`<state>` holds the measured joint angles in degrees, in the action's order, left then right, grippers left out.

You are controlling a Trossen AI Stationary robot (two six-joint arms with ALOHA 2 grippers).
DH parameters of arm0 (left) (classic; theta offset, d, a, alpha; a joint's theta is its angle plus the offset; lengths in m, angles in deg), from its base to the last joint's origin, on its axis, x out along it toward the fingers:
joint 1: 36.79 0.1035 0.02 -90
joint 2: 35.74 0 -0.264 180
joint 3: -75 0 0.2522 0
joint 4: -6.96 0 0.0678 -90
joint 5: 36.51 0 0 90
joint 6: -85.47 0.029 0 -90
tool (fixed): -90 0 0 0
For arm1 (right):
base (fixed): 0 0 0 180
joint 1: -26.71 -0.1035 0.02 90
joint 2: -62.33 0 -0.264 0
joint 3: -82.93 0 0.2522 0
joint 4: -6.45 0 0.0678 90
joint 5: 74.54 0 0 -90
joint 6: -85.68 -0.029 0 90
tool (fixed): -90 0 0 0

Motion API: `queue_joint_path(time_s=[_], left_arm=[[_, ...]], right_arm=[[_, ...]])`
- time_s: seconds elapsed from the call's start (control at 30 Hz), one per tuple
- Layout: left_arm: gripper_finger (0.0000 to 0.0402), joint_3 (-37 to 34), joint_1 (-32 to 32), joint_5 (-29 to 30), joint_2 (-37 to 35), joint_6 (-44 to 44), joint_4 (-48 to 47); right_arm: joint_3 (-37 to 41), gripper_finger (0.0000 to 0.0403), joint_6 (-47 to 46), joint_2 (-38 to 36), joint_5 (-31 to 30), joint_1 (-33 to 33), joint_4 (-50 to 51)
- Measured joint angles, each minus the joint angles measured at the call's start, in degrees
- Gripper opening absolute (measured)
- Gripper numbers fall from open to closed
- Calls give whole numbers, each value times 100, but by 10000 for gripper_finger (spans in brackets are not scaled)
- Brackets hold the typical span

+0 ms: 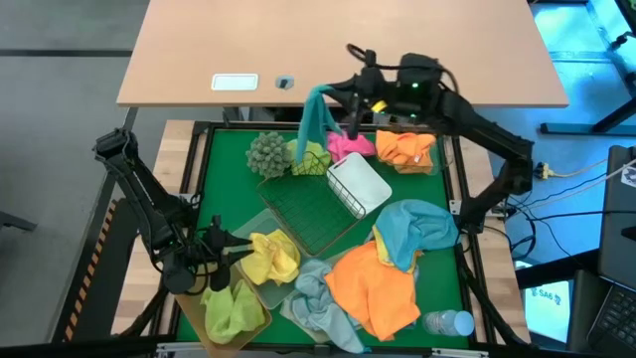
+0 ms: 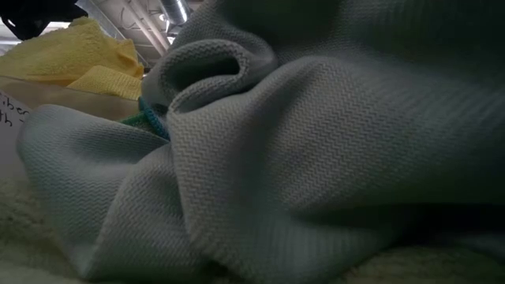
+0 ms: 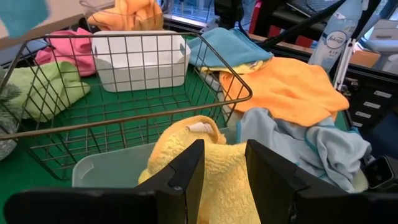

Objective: Sort microfiber towel by color & place in baskets
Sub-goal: Put the blue towel into the black bin

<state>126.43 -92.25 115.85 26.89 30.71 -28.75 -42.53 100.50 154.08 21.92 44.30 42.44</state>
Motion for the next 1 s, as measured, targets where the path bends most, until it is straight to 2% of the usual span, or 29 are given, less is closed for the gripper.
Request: queue_joint_path(time_s=[0.17,0.37,0.57,0.73,1.0], left_arm=[[112,0,0,7,0,-1,2],[112,0,0,7,0,-5,15],[112,0,0,3,-2,-13,26],[112,3,0,2,-5,-15,114],[112,9,0,-24,-52,-5,515]], right_arm=[[-4,1,-563,-140,920,-189,284],[-2,1,-555,-29,1000,-937,954],[-4,1,-305,194,231,-1638,1459],[-2,1,-233,660,-544,-1847,2130],[9,6,-238,1584,-846,-1794,2601]])
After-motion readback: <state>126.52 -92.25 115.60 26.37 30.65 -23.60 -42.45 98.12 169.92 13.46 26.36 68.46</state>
